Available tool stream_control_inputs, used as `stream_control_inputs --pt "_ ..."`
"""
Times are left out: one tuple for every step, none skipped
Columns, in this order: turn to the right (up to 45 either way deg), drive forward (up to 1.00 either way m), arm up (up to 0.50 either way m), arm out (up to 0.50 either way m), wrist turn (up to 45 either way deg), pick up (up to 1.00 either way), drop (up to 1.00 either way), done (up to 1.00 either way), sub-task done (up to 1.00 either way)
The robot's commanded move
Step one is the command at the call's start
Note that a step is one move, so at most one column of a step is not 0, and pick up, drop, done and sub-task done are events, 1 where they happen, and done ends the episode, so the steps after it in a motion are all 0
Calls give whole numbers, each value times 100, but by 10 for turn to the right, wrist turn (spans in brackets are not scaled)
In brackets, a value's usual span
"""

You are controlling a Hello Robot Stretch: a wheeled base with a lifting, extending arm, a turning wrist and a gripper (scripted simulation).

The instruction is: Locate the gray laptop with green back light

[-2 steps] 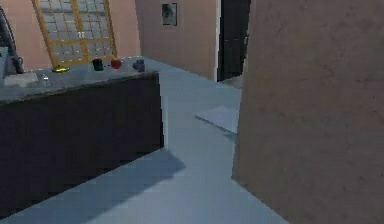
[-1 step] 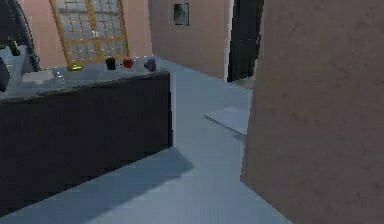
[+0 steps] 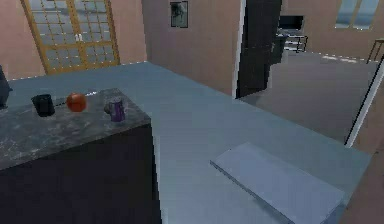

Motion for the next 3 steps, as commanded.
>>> stream_control_inputs --pt "0 25 0 0 0 0 0 0 0" --pt "330 0 0 0 0 0 0 0 0" --pt "0 100 0 0 0 0 0 0 0"
